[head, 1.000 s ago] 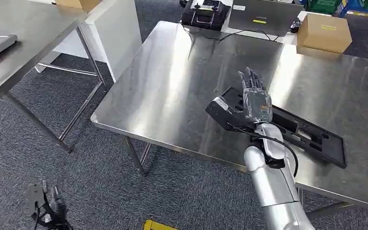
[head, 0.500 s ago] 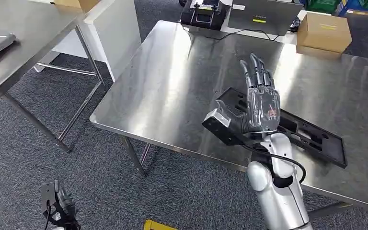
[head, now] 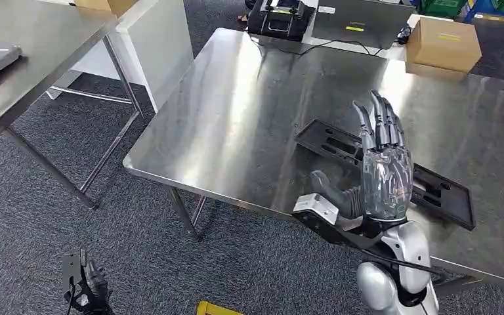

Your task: Take the parts from the cabinet and place them on the table.

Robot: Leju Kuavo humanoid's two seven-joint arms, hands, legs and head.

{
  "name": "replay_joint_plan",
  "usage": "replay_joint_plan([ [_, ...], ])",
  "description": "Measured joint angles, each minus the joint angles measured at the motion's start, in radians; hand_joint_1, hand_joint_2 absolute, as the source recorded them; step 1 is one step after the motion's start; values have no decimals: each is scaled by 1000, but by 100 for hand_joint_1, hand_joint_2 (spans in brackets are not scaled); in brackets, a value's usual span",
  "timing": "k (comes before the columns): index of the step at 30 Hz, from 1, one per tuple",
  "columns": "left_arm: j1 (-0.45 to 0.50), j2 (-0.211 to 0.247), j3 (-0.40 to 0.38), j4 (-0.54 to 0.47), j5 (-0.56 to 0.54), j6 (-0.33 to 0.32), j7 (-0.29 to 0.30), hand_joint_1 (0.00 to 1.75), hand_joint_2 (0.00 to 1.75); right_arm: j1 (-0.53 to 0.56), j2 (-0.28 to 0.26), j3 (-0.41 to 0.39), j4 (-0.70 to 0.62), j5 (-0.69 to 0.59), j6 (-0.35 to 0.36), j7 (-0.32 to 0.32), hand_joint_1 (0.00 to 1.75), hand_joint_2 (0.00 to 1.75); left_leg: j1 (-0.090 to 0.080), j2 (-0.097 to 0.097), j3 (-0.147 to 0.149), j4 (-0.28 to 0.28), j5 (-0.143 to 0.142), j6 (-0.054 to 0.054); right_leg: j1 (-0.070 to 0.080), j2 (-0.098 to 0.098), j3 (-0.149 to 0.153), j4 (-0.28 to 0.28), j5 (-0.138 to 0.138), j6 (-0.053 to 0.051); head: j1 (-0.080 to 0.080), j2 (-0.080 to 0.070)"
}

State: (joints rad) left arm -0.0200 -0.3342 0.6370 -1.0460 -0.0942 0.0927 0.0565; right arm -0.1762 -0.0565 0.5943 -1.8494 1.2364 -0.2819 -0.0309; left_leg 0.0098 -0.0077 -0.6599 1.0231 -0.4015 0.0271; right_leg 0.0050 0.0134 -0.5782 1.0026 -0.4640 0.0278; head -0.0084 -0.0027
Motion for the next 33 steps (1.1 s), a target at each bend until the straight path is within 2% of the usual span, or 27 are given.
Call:
replay_joint_plan([
  [8, -11, 0, -16, 16, 15, -3, -8, 0, 0, 65, -25, -26, -35, -11, -24, -15, 0, 0, 0, 0, 0, 0, 0, 0, 0, 0, 0, 0, 0, 0, 0, 0],
  [13, 18, -11, -66, -47, 56, 1, 40, 0, 0, 98, -31, -33, -35, -10, -51, -21, 0, 0, -1, 0, -2, 1, -2, 0, -1, 0, 2, -1, 0, 1, 0, 0],
  [14, 23, -11, -76, -60, 61, 6, 45, 0, 0, 101, -32, -34, -35, -10, -53, -22, 0, 0, -2, -1, -2, 4, -7, 9, -10, 0, 4, -2, 0, 2, 0, 0],
  [17, 36, -13, -100, -89, 70, 8, 51, 0, 0, 110, -34, -37, -35, -3, -69, -22, 0, 0, -5, 0, -1, 4, -8, 13, -11, 1, 5, -4, 0, 4, 0, 0],
  [18, 38, -13, -109, -96, 76, 7, 52, 0, 0, 114, -35, -39, -35, 1, -78, -21, 0, 0, -5, 0, 4, -5, -4, 18, -8, 1, 6, -8, 0, 8, -1, 0],
  [19, 40, -14, -119, -97, 83, 6, 52, 0, 0, 121, -36, -45, -38, 4, -87, -19, 0, 0, 9, 5, 19, -29, 8, 23, 3, -2, 7, -2, -4, 10, 0, 0],
  [20, 40, -13, -125, -97, 90, 5, 51, 0, 0, 128, -42, -49, -39, 6, -98, -17, 0, 0, 6, 4, 29, -39, 11, 24, -5, -5, -2, 24, -21, 12, -1, 0],
  [21, 39, -13, -133, -97, 98, 4, 51, 0, 0, 130, -46, -50, -39, 9, -112, -16, 0, 0, 9, 6, 31, -41, 12, 28, -7, -5, -32, 91, -59, 7, 8, 0],
  [23, 39, -11, -146, -93, 110, 3, 48, 0, 0, 151, -57, -55, -39, 11, -123, -15, 0, 0, 10, 9, 29, -41, 13, 28, -18, -6, -99, 231, -119, 9, 6, 0],
  [24, 39, -9, -154, -90, 117, 3, 46, 0, 0, 164, -61, -56, -39, 12, -128, -14, 0, 0, 11, 9, 27, -40, 13, 26, -24, -6, -116, 270, -128, 18, 7, 0],
  [25, 38, -5, -162, -82, 124, 3, 42, 0, 0, 177, -66, -61, -39, 12, -134, -12, 0, 0, 14, 10, 26, -40, 14, 23, -34, -7, -111, 265, -122, 29, 7, 0],
  [26, 36, -1, -169, -74, 128, 3, 39, 0, 0, 186, -70, -64, -39, 12, -141, -11, 0, 0, 20, 10, 25, -38, 14, 15, -45, -8, -79, 207, -97, 48, 7, 0],
  [28, 32, 6, -183, -60, 136, 3, 34, 0, 0, 199, -75, -71, -39, 13, -155, -9, 0, 0, 32, 9, 22, -27, 11, -5, -65, -17, 27, 21, -34, 86, 8, 0],
  [29, 29, 15, -189, -56, 140, 3, 32, 0, 0, 204, -76, -73, -38, 14, -162, -6, 0, 0, 30, 10, 21, -19, 9, -17, -65, -26, 42, 1, -34, 92, 11, 0],
  [30, 25, 21, -195, -51, 142, 3, 27, 0, 0, 214, -76, -74, -41, 16, -168, -3, 0, 0, 26, 9, 19, -11, 3, -28, -54, -20, 30, -7, -27, 79, 18, 0],
  [31, 19, 27, -206, -41, 152, 4, 20, 0, 0, 221, -78, -77, -45, 20, -177, -1, 0, 0, 24, 9, 21, -16, 3, -34, -54, -17, 30, 5, -29, 55, 11, 0],
  [33, 5, 50, -223, -9, 172, 11, 8, 0, 0, 236, -79, -82, -47, 27, -188, 2, 0, 0, 29, 11, 25, -21, 11, -44, -53, -15, 30, 12, -25, 36, 7, 0],
])
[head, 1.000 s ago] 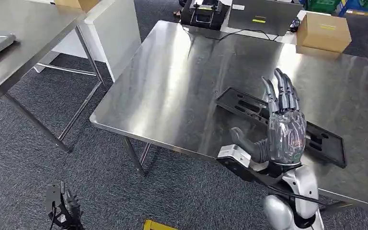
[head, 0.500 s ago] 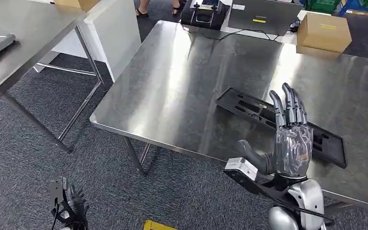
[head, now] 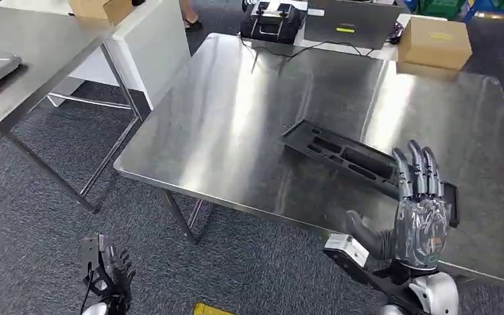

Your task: Take the parts from the cabinet and place them on the table.

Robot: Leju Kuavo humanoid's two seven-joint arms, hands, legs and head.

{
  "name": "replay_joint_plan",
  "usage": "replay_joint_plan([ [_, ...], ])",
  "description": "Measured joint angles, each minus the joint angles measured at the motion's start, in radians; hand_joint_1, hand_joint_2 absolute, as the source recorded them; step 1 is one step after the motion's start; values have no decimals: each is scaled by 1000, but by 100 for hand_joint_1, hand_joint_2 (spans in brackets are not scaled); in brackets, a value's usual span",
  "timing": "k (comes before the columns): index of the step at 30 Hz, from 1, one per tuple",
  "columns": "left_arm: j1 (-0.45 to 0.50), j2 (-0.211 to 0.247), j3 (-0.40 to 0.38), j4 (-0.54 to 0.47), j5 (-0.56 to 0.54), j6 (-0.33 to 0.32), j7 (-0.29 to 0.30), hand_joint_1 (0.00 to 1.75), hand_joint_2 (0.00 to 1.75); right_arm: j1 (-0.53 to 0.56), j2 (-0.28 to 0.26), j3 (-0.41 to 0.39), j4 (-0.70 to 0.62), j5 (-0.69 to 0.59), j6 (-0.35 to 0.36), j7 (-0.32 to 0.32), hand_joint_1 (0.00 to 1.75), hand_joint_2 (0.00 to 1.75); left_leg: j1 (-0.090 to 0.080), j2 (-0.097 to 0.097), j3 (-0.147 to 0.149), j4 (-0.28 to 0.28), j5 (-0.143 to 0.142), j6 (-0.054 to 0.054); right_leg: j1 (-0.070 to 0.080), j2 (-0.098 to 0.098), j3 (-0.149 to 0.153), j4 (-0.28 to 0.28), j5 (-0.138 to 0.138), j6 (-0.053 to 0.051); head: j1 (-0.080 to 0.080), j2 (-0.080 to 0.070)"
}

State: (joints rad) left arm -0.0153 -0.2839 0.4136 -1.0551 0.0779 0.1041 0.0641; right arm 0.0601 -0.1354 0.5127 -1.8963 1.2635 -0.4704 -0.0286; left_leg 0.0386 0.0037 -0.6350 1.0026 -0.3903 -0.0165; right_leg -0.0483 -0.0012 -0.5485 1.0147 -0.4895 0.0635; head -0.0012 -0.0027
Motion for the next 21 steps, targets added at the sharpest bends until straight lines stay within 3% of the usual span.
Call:
replay_joint_plan([
  [1, -5, 10, -8, 16, 8, 0, -5, 0, 0, 7, 0, -2, -1, 4, -3, 0, 0, 0, 6, 0, -4, 3, -3, -5, -1, 2, -1, -2, 6, -11, -2, 0],
  [2, -7, 21, -16, 27, 10, 0, -5, 0, 0, 14, 0, -3, -5, 5, -5, 1, 0, 0, 9, 0, -16, 31, -34, -3, 1, 3, -3, -1, 11, -19, -3, 0],
  [4, -16, 29, -28, 45, 18, 0, -10, 0, 0, 21, 1, -8, -10, 13, -8, 4, 0, 0, 3, -3, -74, 176, -129, 2, 9, 3, -9, -1, 15, -31, -3, 0],
  [6, -29, 45, -45, 76, 30, 11, -14, 0, 0, 30, 2, -11, -11, 22, -8, 5, 0, 0, 0, -3, -131, 316, -187, 6, 20, 3, -14, -1, 16, -37, -3, 0],
  [7, -37, 53, -52, 97, 40, 15, -22, 0, 0, 35, 3, -14, -11, 23, -8, 6, 0, 0, -2, -3, -133, 333, -185, 11, 26, 3, -16, -1, 17, -37, -3, 0],
  [8, -45, 62, -60, 116, 47, 17, -29, 0, 0, 36, 4, -16, -11, 25, -8, 6, 0, 0, -5, -3, -106, 293, -160, 20, 30, 4, -16, -1, 18, -40, -3, 0],
  [10, -59, 76, -69, 145, 57, 19, -42, 0, 0, 36, 6, -18, -14, 28, -8, 6, 0, 0, -14, -5, -11, 132, -93, 40, 35, 9, -15, -1, 19, -40, -3, 0],
  [11, -66, 81, -72, 154, 59, 19, -45, 0, 0, 36, 7, -20, -16, 28, -9, 6, 0, 0, -19, -9, 35, 56, -75, 54, 35, 10, -15, -1, 19, -40, -3, 0],
  [12, -76, 87, -79, 167, 61, 18, -47, 0, 0, 38, 7, -22, -17, 29, -11, 6, 0, 0, -24, -1, 44, 36, -80, 51, 50, 9, -20, 4, 18, -39, -1, 0],
  [13, -83, 89, -85, 177, 61, 18, -50, 0, 0, 41, 7, -23, -18, 29, -12, 7, 0, 0, -28, -1, 40, 37, -78, 50, 42, 8, -21, 3, 19, -37, -1, 0],
  [15, -92, 97, -94, 201, 66, 16, -54, 0, 0, 52, 7, -23, -21, 29, -18, 7, 0, 0, -38, -2, 39, 35, -75, 54, 40, 6, -23, -1, 24, -30, -2, 0],
  [16, -98, 100, -95, 209, 74, 17, -61, 0, 0, 58, 7, -26, -23, 29, -24, 6, 0, 0, -34, -1, 42, 24, -67, 63, 46, 7, -23, 0, 23, -22, -2, 0],
  [17, -107, 102, -99, 222, 85, 23, -68, 0, 0, 65, 6, -28, -24, 26, -32, 3, 0, 0, -30, 3, 44, 15, -59, 68, 37, 4, -32, 18, 9, -20, -4, 0],
  [19, -122, 111, -110, 248, 106, 26, -80, 0, 0, 65, 6, -33, -24, 19, -37, -5, 0, 0, -29, 4, 37, 14, -54, 76, 37, 4, -87, 134, -60, -29, 3, 0],
  [21, -126, 117, -117, 273, 123, 28, -90, 0, 0, 65, 8, -33, -24, 14, -30, -9, 0, 0, -30, 7, 29, 15, -51, 78, 35, 5, -153, 286, -117, -26, 3, 0],
])
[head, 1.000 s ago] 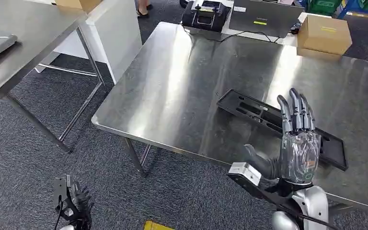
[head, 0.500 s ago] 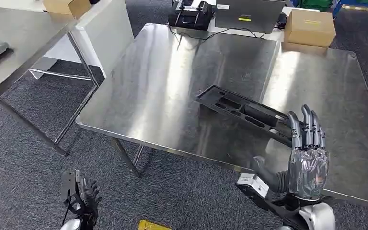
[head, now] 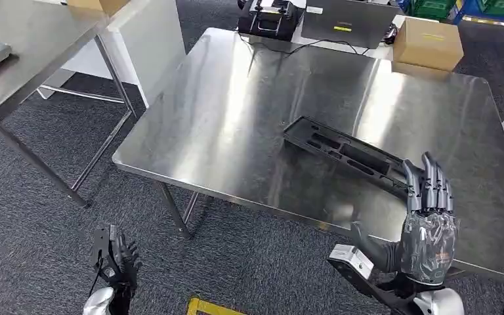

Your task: Take the parts from the cabinet and place them on the table.

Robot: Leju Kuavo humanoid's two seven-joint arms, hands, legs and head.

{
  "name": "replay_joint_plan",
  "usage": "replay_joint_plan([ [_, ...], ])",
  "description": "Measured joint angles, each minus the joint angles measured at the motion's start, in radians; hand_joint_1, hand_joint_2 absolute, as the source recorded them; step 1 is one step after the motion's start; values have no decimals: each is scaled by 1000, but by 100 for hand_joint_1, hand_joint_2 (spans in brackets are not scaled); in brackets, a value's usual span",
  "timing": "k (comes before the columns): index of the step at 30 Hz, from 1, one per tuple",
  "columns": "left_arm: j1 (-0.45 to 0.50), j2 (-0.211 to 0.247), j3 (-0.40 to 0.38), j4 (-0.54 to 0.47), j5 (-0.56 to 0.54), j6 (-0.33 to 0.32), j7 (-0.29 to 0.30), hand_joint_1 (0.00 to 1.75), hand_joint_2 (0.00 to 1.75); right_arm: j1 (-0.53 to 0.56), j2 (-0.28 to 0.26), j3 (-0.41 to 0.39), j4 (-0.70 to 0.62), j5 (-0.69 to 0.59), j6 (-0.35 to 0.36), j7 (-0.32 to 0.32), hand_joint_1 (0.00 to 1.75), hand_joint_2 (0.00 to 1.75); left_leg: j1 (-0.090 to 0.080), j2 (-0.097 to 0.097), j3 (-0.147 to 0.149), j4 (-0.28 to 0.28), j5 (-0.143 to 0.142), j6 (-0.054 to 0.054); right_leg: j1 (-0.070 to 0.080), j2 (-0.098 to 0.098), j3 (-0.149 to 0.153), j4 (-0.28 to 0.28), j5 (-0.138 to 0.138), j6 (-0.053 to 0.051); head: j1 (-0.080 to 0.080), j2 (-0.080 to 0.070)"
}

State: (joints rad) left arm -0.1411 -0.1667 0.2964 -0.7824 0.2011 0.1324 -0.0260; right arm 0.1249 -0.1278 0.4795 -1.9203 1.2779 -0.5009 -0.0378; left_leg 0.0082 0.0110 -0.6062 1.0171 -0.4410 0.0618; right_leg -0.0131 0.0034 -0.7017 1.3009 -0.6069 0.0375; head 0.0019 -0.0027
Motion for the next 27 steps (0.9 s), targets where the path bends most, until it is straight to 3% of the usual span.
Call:
replay_joint_plan([
  [1, 0, 3, -1, 13, 10, 2, -5, 0, 0, -1, 0, 0, 2, -2, 8, -5, 0, 0, 0, 2, -3, 0, 2, -1, -1, 0, -6, 22, -2, 7, -1, 0],
  [2, 0, 6, -2, 23, 15, 2, -9, 0, 0, -4, 0, 0, 2, -3, 15, -8, 0, 0, 0, 2, -5, 0, 4, -3, -1, 0, 13, -8, 12, 17, 0, 0],
  [4, 0, 9, -5, 36, 22, 2, -13, 0, 0, -11, 3, 0, 2, -5, 21, -11, 0, 0, 1, 1, -6, 1, 8, -7, -8, -2, 117, -186, 78, 37, -1, 0],
  [5, -1, 10, -7, 40, 22, 2, -14, 0, 0, -15, 4, 0, 2, -5, 22, -11, 0, 0, 1, 0, -5, 2, 10, -11, -12, -4, 168, -278, 104, 41, 1, 0],
  [7, -1, 14, -10, 45, 32, 2, -19, 0, 0, -19, 5, -1, 3, -9, 27, -13, 0, 0, -6, -1, -8, 2, 14, -23, -3, -2, 167, -303, 110, 19, 0, 0],
  [9, 0, 15, -15, 49, 46, 3, -21, 0, 0, -24, 5, 0, 3, -16, 38, -16, 0, 0, -3, -1, -11, -2, 23, -36, 2, -2, 166, -298, 116, 9, -2, 0],
  [10, 1, 16, -18, 50, 53, 4, -22, 0, 0, -30, 5, 0, 3, -20, 43, -19, 0, 0, -2, -1, -12, -3, 27, -43, -1, -2, 165, -302, 123, -1, 0, 0],
  [11, 2, 19, -18, 50, 59, 4, -23, 0, 0, -37, 8, 0, 3, -22, 50, -23, 0, 0, 3, -3, -19, 7, 16, -46, -17, -4, 166, -306, 130, -11, -2, 0],
  [12, 4, 19, -19, 49, 66, 4, -24, 0, 0, -44, 10, 0, 3, -25, 57, -27, 0, 0, 2, -7, -32, 38, -17, -50, -16, -3, 163, -306, 134, -18, -2, 0],
  [13, 9, 19, -21, 48, 73, 5, -22, 0, 0, -52, 13, 0, 5, -28, 66, -29, 0, 0, 4, -9, -58, 108, -67, -54, -15, -3, 160, -306, 138, -26, -3, 0],
  [14, 17, 19, -21, 43, 77, 6, -18, 0, 0, -57, 15, 0, 7, -30, 72, -29, 0, 0, 4, -10, -89, 184, -108, -58, -13, -4, 157, -306, 138, -26, -2, 0],
  [15, 28, 19, -23, 34, 83, 9, -10, 0, 0, -62, 16, 1, 10, -31, 78, -29, 0, 0, 5, -10, -119, 261, -142, -62, -11, -3, 153, -305, 141, -29, -3, 0],
  [16, 38, 19, -24, 25, 84, 15, -3, 0, 0, -66, 18, 1, 12, -33, 83, -29, 0, 0, 5, -10, -133, 302, -151, -63, -10, -3, 150, -305, 142, -30, -2, 0],
  [17, 49, 18, -25, 15, 85, 18, 2, 0, 0, -68, 19, 1, 14, -34, 86, -30, 0, 0, 5, -10, -123, 294, -138, -62, -9, -3, 148, -305, 144, -30, -2, 0],
  [18, 57, 18, -25, 3, 87, 21, 5, 0, 0, -71, 21, 1, 16, -36, 90, -30, 0, 0, 5, -10, -92, 245, -110, -60, -9, -3, 147, -304, 145, -29, -3, 0],
  [20, 61, 17, -26, -15, 90, 21, 8, 0, 0, -79, 24, 1, 16, -37, 94, -30, 0, 0, 6, -10, 14, 66, -34, -54, -9, -3, 147, -300, 146, -27, -3, 0],
  [21, 61, 17, -26, -23, 91, 21, 8, 0, 0, -83, 26, 2, 16, -38, 95, -30, 0, 0, 5, -14, 44, 8, -40, -49, -7, -4, 145, -298, 146, -25, -2, 0],
  [22, 64, 14, -27, -30, 92, 21, 9, 0, 0, -90, 26, 1, 16, -39, 96, -30, 0, 0, 1, -15, 44, 3, -34, -44, 3, -4, 140, -295, 147, -18, 0, 0],
  [23, 70, 13, -30, -37, 92, 21, 10, 0, 0, -93, 26, 2, 16, -39, 97, -30, 0, 0, -3, -14, 40, 6, -33, -41, 0, -4, 138, -296, 151, -11, -1, 0],
  [27, 74, 12, -32, -39, 92, 21, 10, 0, 0, -94, 27, 2, 16, -39, 97, -30, 0, 0, -5, -14, 38, 6, -32, -38, 0, -4, 136, -297, 153, -9, -2, 0],
])
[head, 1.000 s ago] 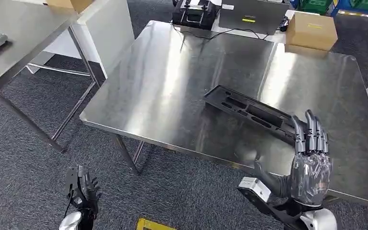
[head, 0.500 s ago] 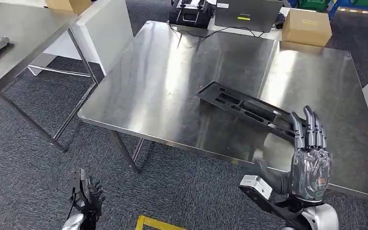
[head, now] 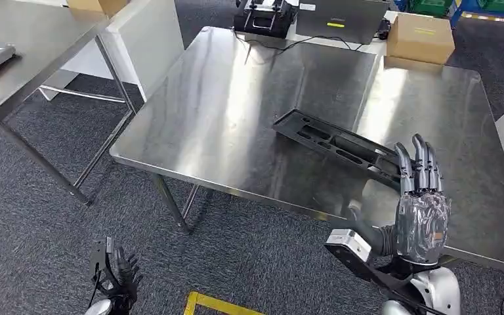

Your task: Take the parts from the cabinet and place them on the table.

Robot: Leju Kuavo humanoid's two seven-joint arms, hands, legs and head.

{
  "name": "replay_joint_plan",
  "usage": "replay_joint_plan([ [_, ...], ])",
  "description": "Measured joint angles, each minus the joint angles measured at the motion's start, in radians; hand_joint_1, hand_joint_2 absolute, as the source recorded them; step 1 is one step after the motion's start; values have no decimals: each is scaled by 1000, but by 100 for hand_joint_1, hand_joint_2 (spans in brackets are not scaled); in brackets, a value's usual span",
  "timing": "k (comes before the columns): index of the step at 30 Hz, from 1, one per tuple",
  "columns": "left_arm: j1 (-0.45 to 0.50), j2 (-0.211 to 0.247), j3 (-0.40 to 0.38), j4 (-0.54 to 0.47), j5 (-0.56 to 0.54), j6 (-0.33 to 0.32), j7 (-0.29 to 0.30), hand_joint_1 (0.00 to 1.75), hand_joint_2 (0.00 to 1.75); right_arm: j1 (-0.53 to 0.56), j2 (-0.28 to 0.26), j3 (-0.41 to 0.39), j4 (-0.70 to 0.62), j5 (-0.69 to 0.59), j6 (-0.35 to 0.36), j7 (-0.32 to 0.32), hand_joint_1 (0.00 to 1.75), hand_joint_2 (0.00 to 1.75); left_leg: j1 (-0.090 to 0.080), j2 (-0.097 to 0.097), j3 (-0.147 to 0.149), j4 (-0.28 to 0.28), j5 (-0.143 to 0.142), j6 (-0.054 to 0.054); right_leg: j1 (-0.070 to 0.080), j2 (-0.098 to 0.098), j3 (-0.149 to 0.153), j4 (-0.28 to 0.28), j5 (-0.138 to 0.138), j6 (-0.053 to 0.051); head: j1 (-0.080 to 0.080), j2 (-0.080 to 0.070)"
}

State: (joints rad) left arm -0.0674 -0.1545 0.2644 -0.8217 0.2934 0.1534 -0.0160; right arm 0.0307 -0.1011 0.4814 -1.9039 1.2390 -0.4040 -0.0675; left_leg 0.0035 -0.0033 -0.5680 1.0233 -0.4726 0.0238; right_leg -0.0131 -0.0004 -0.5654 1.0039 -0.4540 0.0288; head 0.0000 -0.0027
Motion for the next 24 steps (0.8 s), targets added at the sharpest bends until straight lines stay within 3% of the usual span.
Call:
replay_joint_plan([
  [2, 1, 0, 0, 0, 0, 0, 0, 0, 0, 0, 0, 0, 0, 0, 0, 0, 0, 0, -1, 0, 0, 0, 0, 1, 0, 0, -1, 0, 1, 1, 0, 0],
  [3, 6, -2, -3, -6, 0, 0, 4, 0, 0, 0, 0, 0, 0, 0, 0, 0, 0, 0, -2, 1, -2, -5, 8, 12, 2, 0, -3, -5, 7, 11, 0, 0],
  [4, 4, -6, -9, -17, 0, -1, 5, 0, 0, -2, -2, 0, 0, -2, 0, 1, 0, 0, 5, 6, -7, -20, 26, 33, 3, 0, -34, 57, -41, 10, 5, 0],
  [5, 8, -11, -18, -19, 0, -2, 6, 0, 0, 1, -7, 0, 0, -4, 0, 2, 0, 0, 2, 8, -32, -18, 41, 40, 0, 0, -132, 301, -153, 6, 9, 0],
  [6, 10, -11, -18, -19, 0, -2, 7, 0, 0, 1, -8, 0, 1, -5, 0, 3, 0, 0, 2, 8, -37, -18, 45, 39, 0, 0, -125, 302, -150, 13, 9, 0],
  [7, 10, -11, -18, -19, 0, -2, 8, 0, 0, 1, -10, 0, 1, -5, 0, 3, 0, 0, 3, 9, -42, -17, 49, 37, -1, 0, -93, 256, -131, 21, 9, 0],
  [9, 10, -11, -19, -19, 0, -2, 9, 0, 0, 0, -11, 0, 1, -6, -1, 3, 0, 0, 3, 8, -46, -17, 56, 29, -8, -1, 23, 61, -69, 38, 10, 0],
  [10, 10, -11, -19, -19, 0, -2, 9, 0, 0, 0, -11, 0, 1, -6, -1, 3, 0, 0, 3, 8, -47, -16, 60, 24, -10, -2, 64, -10, -60, 37, 10, 0],
  [11, 10, -10, -19, -19, 0, -2, 9, 0, 0, 1, -11, 0, 1, -6, -1, 3, 0, 0, -4, 7, -49, -13, 60, 20, -2, 0, 58, -21, -54, 27, 7, 0],
  [14, 9, -10, -20, -19, 0, -2, 9, 0, 0, 3, -13, -1, 0, -6, -2, 4, 0, 0, 1, 8, -50, -19, 75, -2, 4, 2, 48, -16, -43, 8, 6, 0],
  [15, 10, -9, -21, -19, 0, -2, 9, 0, 0, 2, -13, -1, 0, -6, -3, 5, 0, 0, 3, 7, -56, -16, 74, -8, -11, 1, 49, -23, -31, -6, 8, 0],
  [16, 10, -8, -21, -19, 0, -2, 9, 0, 0, 3, -13, 0, 0, -6, -3, 4, 0, 0, 6, 4, -67, 4, 46, -13, -12, 0, 50, -22, -25, -12, 4, 0],
  [17, 10, -8, -22, -19, 0, -2, 9, 0, 0, 6, -13, -1, 0, -6, -4, 5, 0, 0, 8, 3, -86, 53, -3, -17, -13, -1, 44, -21, -18, -23, 1, 0],
  [19, 10, -7, -26, -18, 0, -2, 9, 0, 0, 18, -13, 0, 0, -6, -8, 5, 0, 0, 9, 3, -145, 218, -95, -25, -9, -3, 30, -20, -10, -25, 0, 0],
  [20, 10, -7, -26, -18, 0, -2, 9, 0, 0, 26, -13, 1, 0, -6, -10, 5, 0, 0, 9, 3, -166, 283, -120, -27, -7, -3, 23, -19, -6, -25, 0, 0],
  [21, 11, -7, -26, -15, 0, -1, 8, 0, 0, 33, -14, 3, 0, -6, -15, 5, 0, 0, 9, 3, -167, 306, -122, -28, -7, -3, 18, -18, -2, -25, 0, 0],
  [22, 12, -6, -26, -13, 2, 2, 8, 0, 0, 43, -14, 5, 0, -7, -19, 5, 0, 0, 9, 3, -139, 274, -102, -26, -7, -3, 14, -16, 0, -23, 1, 0],
  [24, 3, 1, -26, 5, 7, 4, -10, 0, 0, 61, -14, 8, 0, -21, -34, 1, 0, 0, 10, 3, -34, 107, -32, -21, -7, -1, 11, -11, 1, -20, 0, 0],
])
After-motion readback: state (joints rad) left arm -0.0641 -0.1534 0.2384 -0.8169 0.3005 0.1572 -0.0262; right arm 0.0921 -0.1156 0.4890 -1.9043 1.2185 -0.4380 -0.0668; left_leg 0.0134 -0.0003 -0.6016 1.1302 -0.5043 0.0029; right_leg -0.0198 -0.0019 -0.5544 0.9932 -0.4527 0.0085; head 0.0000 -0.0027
